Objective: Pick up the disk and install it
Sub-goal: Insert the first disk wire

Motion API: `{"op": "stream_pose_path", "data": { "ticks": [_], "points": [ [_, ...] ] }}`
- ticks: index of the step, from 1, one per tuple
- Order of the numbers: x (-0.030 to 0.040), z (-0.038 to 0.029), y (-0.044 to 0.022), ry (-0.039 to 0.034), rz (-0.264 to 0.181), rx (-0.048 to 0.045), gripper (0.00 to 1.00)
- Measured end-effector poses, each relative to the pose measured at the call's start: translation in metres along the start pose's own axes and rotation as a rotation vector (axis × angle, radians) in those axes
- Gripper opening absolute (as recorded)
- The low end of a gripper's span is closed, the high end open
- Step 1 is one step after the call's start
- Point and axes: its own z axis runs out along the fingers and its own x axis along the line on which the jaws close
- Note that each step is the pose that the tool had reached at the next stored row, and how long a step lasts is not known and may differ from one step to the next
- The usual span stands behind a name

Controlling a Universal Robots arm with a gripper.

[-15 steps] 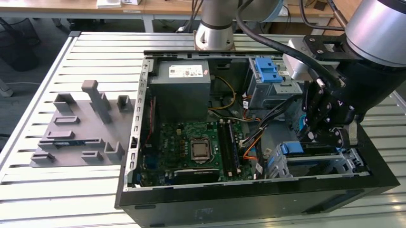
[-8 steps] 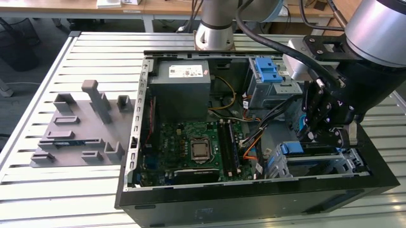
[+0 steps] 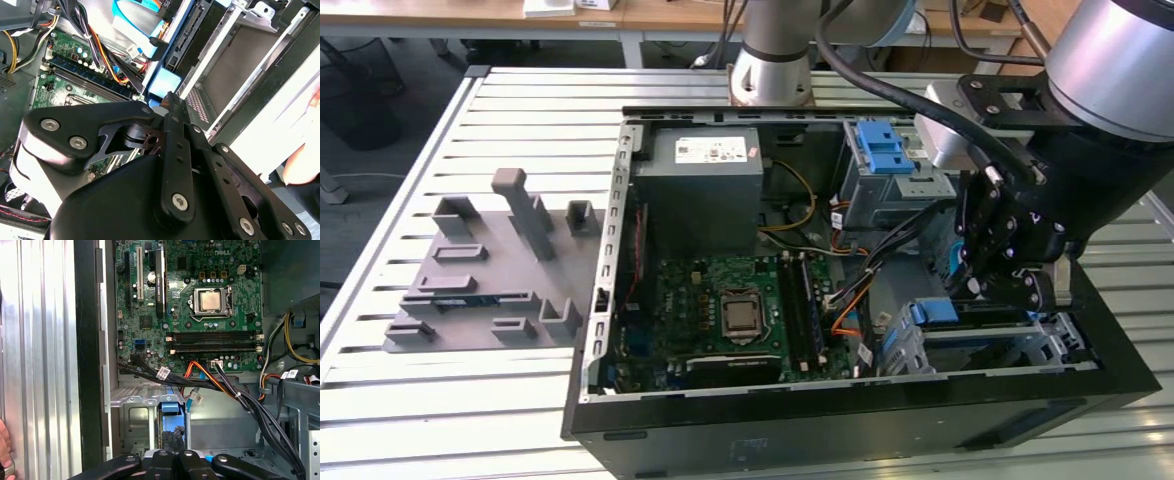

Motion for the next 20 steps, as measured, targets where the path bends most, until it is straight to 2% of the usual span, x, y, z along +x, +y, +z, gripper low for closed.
{"op": "stream_pose_path", "data": {
  "ticks": [5, 20],
  "points": [
    [-0.0002, 0.0, -0.0053, 0.0, 0.0, -0.0001, 0.11],
    [-0.0016, 0.0002, -0.0368, 0.0002, 0.0, -0.0052, 0.11]
  ]
}}
